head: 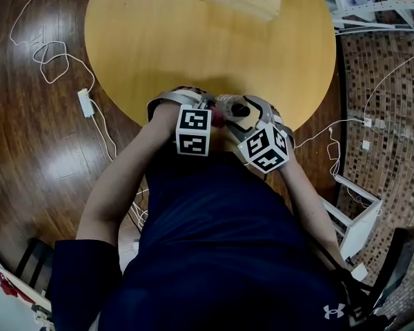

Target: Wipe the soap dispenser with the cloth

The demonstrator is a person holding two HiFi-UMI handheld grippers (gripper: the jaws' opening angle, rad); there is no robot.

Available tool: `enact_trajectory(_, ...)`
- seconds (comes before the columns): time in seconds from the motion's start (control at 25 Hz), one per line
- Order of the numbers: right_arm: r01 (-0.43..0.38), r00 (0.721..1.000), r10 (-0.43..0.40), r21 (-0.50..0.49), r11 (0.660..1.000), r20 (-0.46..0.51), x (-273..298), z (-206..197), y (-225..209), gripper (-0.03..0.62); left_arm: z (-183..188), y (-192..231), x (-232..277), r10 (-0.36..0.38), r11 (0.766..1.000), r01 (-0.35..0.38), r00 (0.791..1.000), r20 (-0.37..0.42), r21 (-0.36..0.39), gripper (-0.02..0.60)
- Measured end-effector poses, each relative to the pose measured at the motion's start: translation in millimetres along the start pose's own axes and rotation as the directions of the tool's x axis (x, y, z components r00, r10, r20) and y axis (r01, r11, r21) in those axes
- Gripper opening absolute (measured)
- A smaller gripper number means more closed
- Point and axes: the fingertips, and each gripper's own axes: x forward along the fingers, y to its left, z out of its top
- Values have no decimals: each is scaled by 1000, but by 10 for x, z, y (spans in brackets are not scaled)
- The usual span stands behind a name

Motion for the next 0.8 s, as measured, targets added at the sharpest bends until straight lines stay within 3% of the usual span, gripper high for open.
enact_trajectory(0.16, -71, 997, 75, -211, 975, 8, 12, -60, -26, 337, -22, 228, -11, 39, 998, -38, 999, -19, 44, 84)
enact_trajectory(0.28, -126, 991, 131, -340, 932, -9, 12, -83, -31, 337, -50, 539, -85, 153, 986, -154, 988, -11, -61, 75)
enact_trajectory(0.36, -132, 990, 138, -350, 928, -9, 6, -87, -40, 339, -99, 777, -128, 263, 950, -266, 964, -40, -163, 74)
enact_trajectory(0.44, -113, 993, 121, -310, 944, 6, 7, -77, -45, 342, -224, 921, -154, 348, 898, -365, 931, -111, -246, 72)
enact_trajectory(0.52, -80, 995, 90, -241, 967, 30, 24, -52, -49, 344, -345, 912, -158, 373, 854, -407, 913, -164, -324, 72)
enact_trajectory(0.56, -63, 997, 73, -211, 975, 40, 36, -44, -51, 345, -363, 858, -150, 364, 844, -400, 917, -165, -358, 72)
enact_trajectory(0.6, -47, 997, 57, -192, 980, 46, 49, -42, -52, 348, -330, 776, -139, 344, 847, -372, 928, -141, -379, 72)
enact_trajectory(0.68, -26, 998, 36, -185, 982, 47, 71, -48, -53, 353, -120, 541, -131, 275, 900, -267, 961, -29, -345, 69)
enact_trajectory(0.76, -37, 999, 44, -191, 981, 32, 89, -73, -46, 358, 53, 289, -146, 197, 962, -185, 979, 42, -202, 67)
enact_trajectory(0.8, -53, 998, 58, -193, 980, 17, 100, -97, -36, 360, 81, 181, -159, 164, 980, -157, 985, 49, -120, 67)
